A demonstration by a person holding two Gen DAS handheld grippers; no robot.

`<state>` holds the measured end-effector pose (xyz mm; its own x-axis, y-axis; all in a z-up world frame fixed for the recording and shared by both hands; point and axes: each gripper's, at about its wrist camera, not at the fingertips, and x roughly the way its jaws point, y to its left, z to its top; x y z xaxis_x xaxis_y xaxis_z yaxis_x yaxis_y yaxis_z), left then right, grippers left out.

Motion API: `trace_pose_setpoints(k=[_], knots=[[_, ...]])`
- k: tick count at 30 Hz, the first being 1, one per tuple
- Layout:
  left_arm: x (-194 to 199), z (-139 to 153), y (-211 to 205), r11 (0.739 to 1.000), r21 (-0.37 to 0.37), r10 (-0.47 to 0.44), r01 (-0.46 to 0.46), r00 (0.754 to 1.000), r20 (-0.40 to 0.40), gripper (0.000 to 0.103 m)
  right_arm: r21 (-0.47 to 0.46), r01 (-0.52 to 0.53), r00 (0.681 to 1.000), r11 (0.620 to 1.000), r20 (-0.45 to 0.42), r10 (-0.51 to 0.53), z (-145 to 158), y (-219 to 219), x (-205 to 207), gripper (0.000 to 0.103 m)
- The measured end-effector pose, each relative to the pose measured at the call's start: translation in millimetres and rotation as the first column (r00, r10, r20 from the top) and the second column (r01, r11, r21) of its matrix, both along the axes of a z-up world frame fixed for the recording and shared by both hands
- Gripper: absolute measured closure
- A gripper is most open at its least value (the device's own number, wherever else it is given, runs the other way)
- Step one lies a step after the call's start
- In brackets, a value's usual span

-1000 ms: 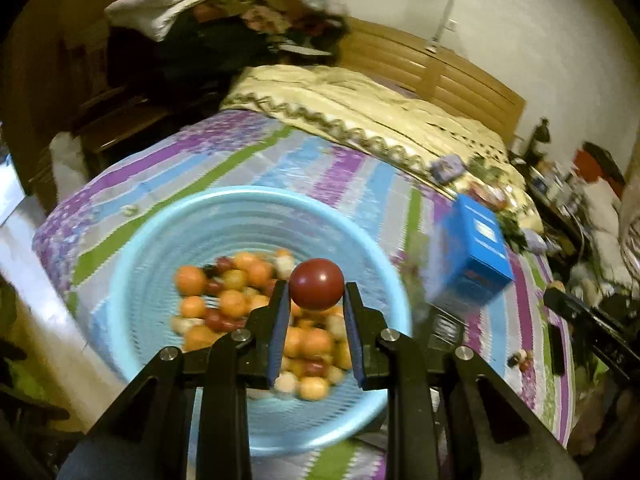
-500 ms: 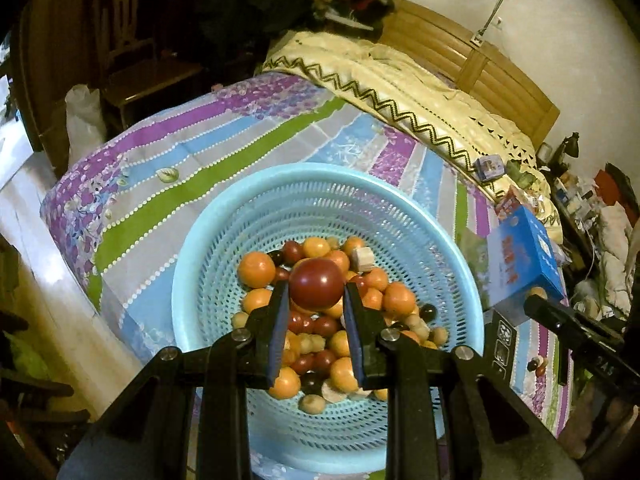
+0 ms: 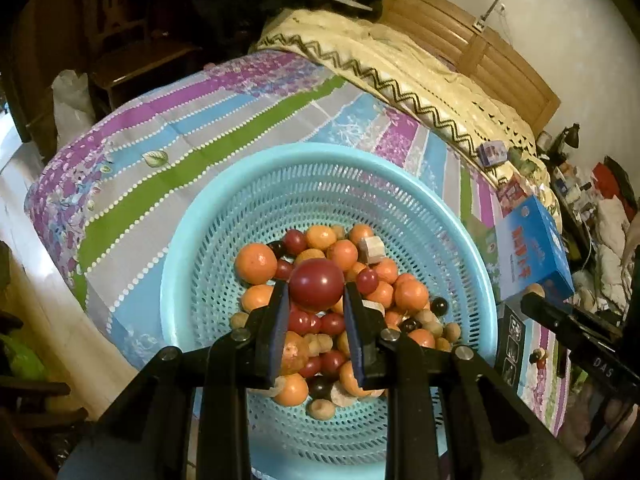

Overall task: Organize fruits
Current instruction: 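Open the left tool dropping the tomato while the right tool releases the brown fruit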

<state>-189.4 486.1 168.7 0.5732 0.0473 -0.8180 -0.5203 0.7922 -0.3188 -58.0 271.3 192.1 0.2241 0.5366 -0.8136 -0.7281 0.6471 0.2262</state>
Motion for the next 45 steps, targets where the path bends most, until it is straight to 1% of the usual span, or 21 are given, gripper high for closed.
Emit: trace_pose_setpoints(k=[5, 10, 26, 27, 28, 29, 30, 31, 32, 34, 39, 45], knots=[[3.9, -5.4, -0.9, 0.999, -0.025, -0.026, 0.026, 1.000, -0.014, 0.076, -0.011, -0.011, 1.000, 1.000, -0.006, 0.011, -4.4, 3.6, 1.7, 0.076], [5.2, -11.0, -2.5, 0.999, -0.034, -0.038, 0.037, 0.999, -0.027, 0.076, -0.016, -0.023, 1.000, 1.000, -0.012, 0.022, -6.8, 5.5, 0.8, 0.076], [9.6, -18.9, -4.7, 0.998, -0.041, -0.047, 0.045, 0.998, -0.048, 0.076, -0.015, -0.021, 1.000, 1.000, -0.023, 0.021, -13.6, 5.6, 1.8, 0.075], [10.3, -19.8, -4.8, 0.998, -0.044, -0.048, 0.045, 0.997, -0.052, 0.074, -0.015, -0.020, 1.000, 1.000, -0.022, 0.020, -14.0, 5.5, 2.0, 0.075], [10.6, -21.1, -5.9, 0.998, -0.044, -0.049, 0.046, 0.997, -0.056, 0.064, -0.016, -0.021, 1.000, 1.000, -0.022, 0.021, -14.4, 5.1, 2.3, 0.075], [10.6, -21.6, -7.0, 0.998, -0.039, -0.048, 0.046, 0.997, -0.058, 0.050, -0.016, -0.022, 0.999, 1.000, -0.023, 0.022, -14.7, 5.3, 2.1, 0.075], [10.3, -21.4, -8.2, 0.999, -0.028, -0.046, 0.044, 0.997, -0.056, 0.044, -0.016, -0.022, 1.000, 1.000, -0.022, 0.021, -14.2, 5.2, 2.1, 0.074], [10.0, -21.4, -8.6, 0.999, -0.024, -0.045, 0.044, 0.998, -0.054, 0.037, -0.015, -0.021, 1.000, 1.000, -0.021, 0.020, -13.9, 5.5, 2.3, 0.066], [9.7, -21.2, -9.2, 0.999, -0.020, -0.045, 0.044, 0.998, -0.051, 0.034, -0.014, -0.019, 1.000, 1.000, -0.020, 0.018, -13.7, 5.7, 2.3, 0.055], [9.5, -21.6, -9.6, 0.999, -0.019, -0.042, 0.041, 0.998, -0.049, 0.034, -0.011, -0.013, 1.000, 1.000, -0.007, 0.013, -13.5, 3.7, 2.4, 0.049], [10.7, -24.5, -8.0, 0.999, -0.032, -0.040, 0.038, 0.998, -0.051, 0.034, -0.009, -0.016, 1.000, 1.000, -0.009, 0.016, -14.8, 2.2, 3.5, 0.049], [10.8, -24.8, -7.7, 0.999, -0.031, -0.040, 0.038, 0.998, -0.050, 0.034, -0.011, -0.008, 1.000, 1.000, -0.012, 0.008, -14.9, 2.2, 3.7, 0.049]])
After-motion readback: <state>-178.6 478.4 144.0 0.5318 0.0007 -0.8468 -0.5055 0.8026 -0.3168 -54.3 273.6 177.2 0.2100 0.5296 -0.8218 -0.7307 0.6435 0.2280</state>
